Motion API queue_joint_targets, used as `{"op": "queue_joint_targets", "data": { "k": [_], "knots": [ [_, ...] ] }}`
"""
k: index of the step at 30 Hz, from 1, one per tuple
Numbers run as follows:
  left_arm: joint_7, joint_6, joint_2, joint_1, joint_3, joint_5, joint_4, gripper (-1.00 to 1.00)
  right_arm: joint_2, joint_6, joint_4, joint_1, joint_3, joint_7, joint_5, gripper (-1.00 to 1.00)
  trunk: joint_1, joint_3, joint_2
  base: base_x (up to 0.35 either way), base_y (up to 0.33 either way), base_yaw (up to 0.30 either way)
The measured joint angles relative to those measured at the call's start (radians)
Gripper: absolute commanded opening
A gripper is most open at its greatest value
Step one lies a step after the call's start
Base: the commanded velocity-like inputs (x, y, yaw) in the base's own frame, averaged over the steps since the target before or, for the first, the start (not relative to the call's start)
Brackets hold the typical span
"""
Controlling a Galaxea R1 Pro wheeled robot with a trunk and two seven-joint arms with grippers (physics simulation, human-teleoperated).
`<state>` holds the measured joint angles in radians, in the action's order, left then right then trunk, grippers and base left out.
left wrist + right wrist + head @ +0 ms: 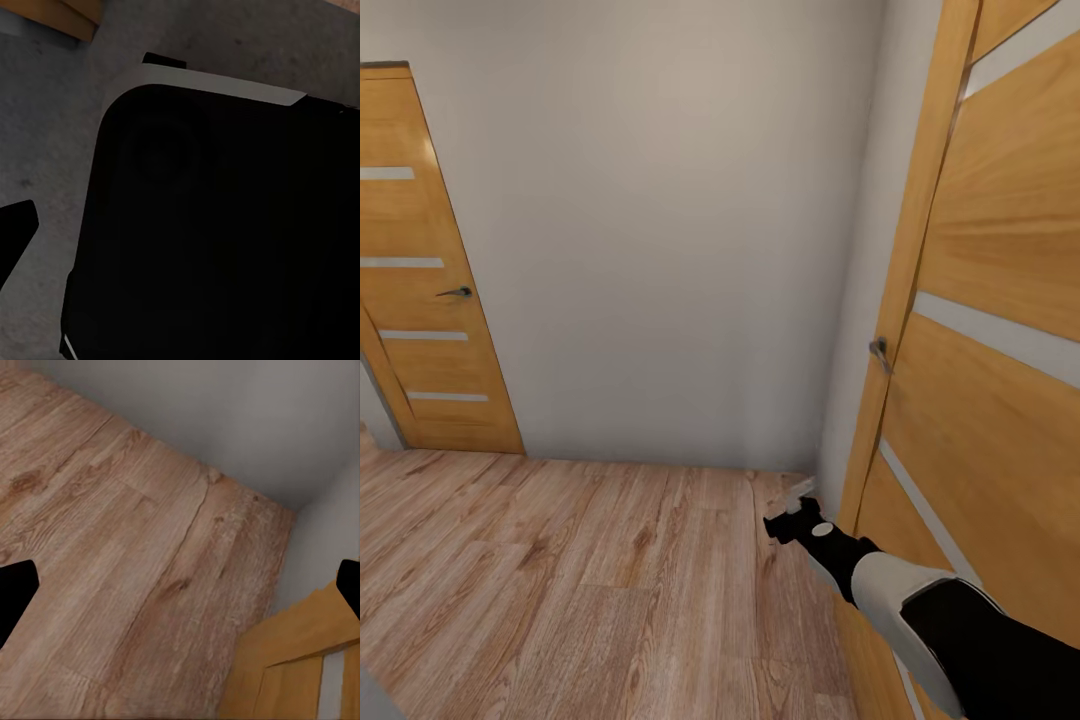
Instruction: Move the two storage containers from the living room to the garage. In the garage, place one container on the floor and stack the other container on top of it (either order is fine).
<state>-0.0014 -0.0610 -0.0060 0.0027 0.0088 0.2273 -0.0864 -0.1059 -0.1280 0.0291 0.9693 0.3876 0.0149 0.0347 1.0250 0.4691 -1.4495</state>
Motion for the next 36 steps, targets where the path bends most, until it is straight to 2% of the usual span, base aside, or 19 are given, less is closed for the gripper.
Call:
{"op": "queue_joint_targets", "data": {
  "k": [4, 6, 16, 19, 23, 26, 30, 36],
  "knots": [
    [0.000, 0.000, 0.000, 0.000, 0.000, 0.000, 0.000, 1.00, -0.003, 0.000, 0.000, -0.041, 0.002, 0.022, 0.005, 1.00, 0.000, 0.000, 0.000, 0.000, 0.000, 0.000],
    [0.000, 0.000, 0.000, 0.000, 0.000, 0.000, 0.000, 1.00, 0.000, 0.000, 0.000, -0.080, 0.003, 0.042, 0.007, 1.00, 0.000, 0.000, 0.000, 0.000, 0.000, 0.000],
    [0.000, 0.001, 0.000, 0.000, 0.000, 0.000, -0.002, 1.00, 0.036, 0.080, 0.001, -0.194, 0.004, 0.105, 0.007, 1.00, 0.000, 0.000, 0.000, 0.000, 0.000, 0.000],
    [0.000, 0.001, 0.000, 0.000, 0.000, 0.000, -0.002, 1.00, 0.040, 0.083, 0.001, -0.270, 0.006, 0.133, 0.008, 1.00, 0.000, 0.000, 0.000, 0.000, 0.000, 0.000],
    [0.000, 0.001, 0.000, 0.000, 0.000, 0.000, -0.002, 1.00, 0.042, 0.083, 0.001, -0.328, 0.004, 0.150, 0.008, 1.00, 0.000, 0.000, 0.000, 0.000, 0.000, 0.000],
    [0.000, 0.001, 0.000, 0.000, 0.000, 0.000, -0.002, 1.00, 0.044, 0.077, 0.001, -0.369, 0.003, 0.151, 0.003, 1.00, 0.000, 0.000, 0.000, 0.000, 0.000, 0.000],
    [0.000, 0.001, 0.000, 0.000, 0.000, 0.000, -0.002, 1.00, 0.062, 0.071, 0.001, -0.474, 0.002, 0.144, -0.001, 1.00, 0.000, 0.000, 0.000, 0.000, 0.000, 0.000],
    [0.000, 0.001, 0.001, 0.000, 0.000, 0.001, -0.002, 1.00, 0.070, 0.077, 0.001, -0.579, 0.000, 0.138, -0.004, 1.00, 0.000, 0.000, 0.000, 0.000, 0.000, 0.000]
  ]
}}
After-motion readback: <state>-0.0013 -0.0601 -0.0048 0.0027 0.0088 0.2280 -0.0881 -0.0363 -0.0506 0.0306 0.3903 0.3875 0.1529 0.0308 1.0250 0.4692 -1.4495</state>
